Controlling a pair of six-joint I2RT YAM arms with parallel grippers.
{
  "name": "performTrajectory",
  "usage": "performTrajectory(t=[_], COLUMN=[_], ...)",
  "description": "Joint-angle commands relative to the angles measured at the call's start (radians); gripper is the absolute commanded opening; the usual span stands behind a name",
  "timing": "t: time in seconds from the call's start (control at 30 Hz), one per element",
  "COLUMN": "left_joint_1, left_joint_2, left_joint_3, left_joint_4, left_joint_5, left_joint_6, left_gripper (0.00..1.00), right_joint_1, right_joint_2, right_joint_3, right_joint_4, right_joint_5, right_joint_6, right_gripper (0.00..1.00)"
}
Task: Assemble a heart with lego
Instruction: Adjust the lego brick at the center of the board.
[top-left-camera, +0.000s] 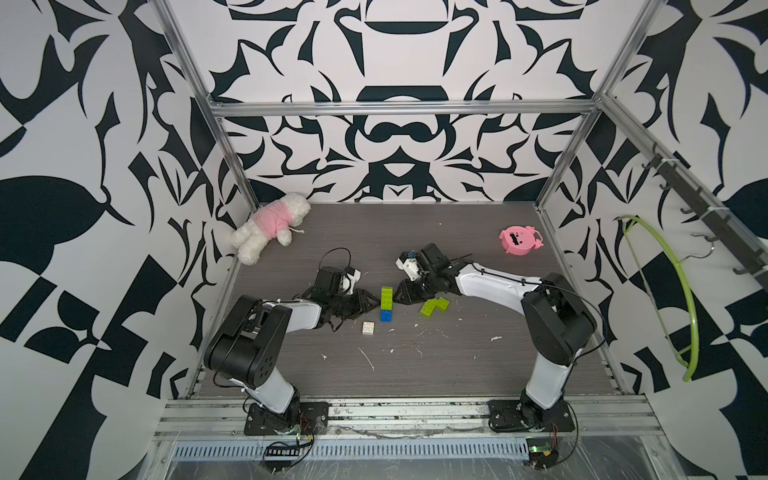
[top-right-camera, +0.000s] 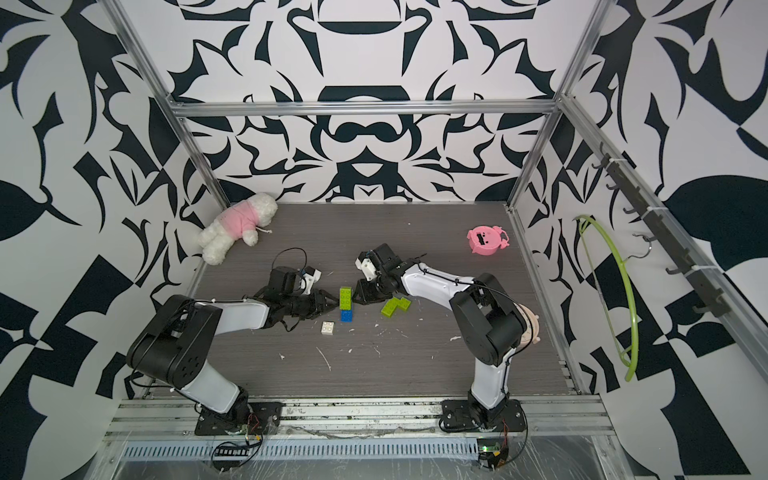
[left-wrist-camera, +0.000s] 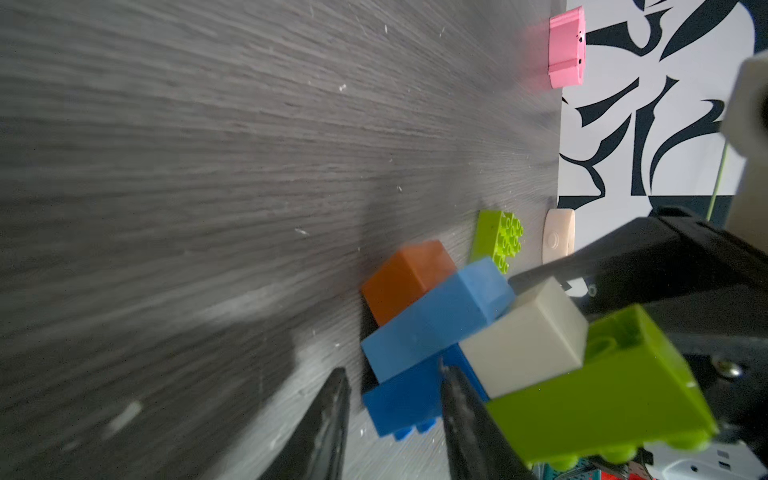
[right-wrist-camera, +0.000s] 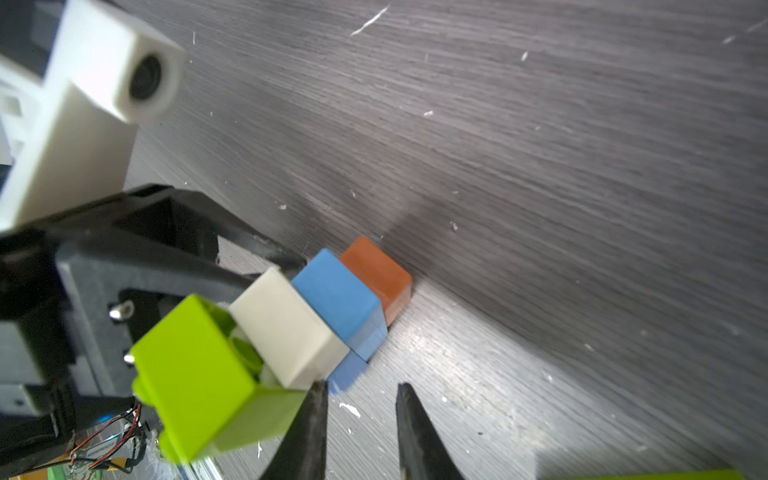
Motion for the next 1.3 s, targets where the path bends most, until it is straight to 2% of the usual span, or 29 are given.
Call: performTrajectory(t=[0.0,0.27,0.4,0.53,0.7,0.8,0.9,1.07,1.13,1.27], left_joint_1=[-0.021,-0.048,-0.045,-0.045,-0.046,-0.046,-0.047,-0.045,-0.043,-0.044], left_joint_2=[0.000,-0.046,-0.087,-0.090,-0.060,-0.047,-0.042,-0.065,-0.070,-0.077], left_joint_3=[-0.009,-0.013,0.001,0.023,0.060,0.078,0.085,0.062,0.056,0.057], left_joint_4=[0.006,-0.033,-0.091,-0.112,-0.105,-0.096,-0.097,-0.122,-0.127,-0.129], left_joint_5=[-0.015,-0.049,-0.069,-0.077,-0.067,-0.054,-0.052,-0.091,-0.096,-0.098], left_joint_6=[-0.017,-0.018,0.003,0.013,0.013,0.007,0.005,0.010,0.010,0.011], left_gripper=[0.40,0.41,0.43,0.44,0.44,0.44,0.44,0.45,0.48,0.48], right_joint_1=[0.003,-0.023,-0.029,-0.027,-0.021,-0.009,0.047,0.052,0.050,0.026], right_joint_2=[0.025,0.048,-0.048,-0.180,-0.287,-0.282,-0.250,-0.173,-0.156,-0.145], right_joint_3=[0.065,0.128,0.087,-0.029,-0.146,-0.158,-0.147,-0.093,-0.075,-0.082], right_joint_4=[-0.003,-0.072,-0.109,-0.076,-0.010,-0.020,-0.048,-0.095,-0.106,-0.119], right_joint_5=[-0.032,-0.015,0.045,0.098,0.094,0.098,0.205,0.314,0.303,0.221], right_joint_6=[-0.031,-0.087,-0.164,-0.251,-0.293,-0.313,-0.346,-0.334,-0.332,-0.349], right_gripper=[0.31,0.32,0.38,0.47,0.52,0.54,0.60,0.62,0.62,0.58])
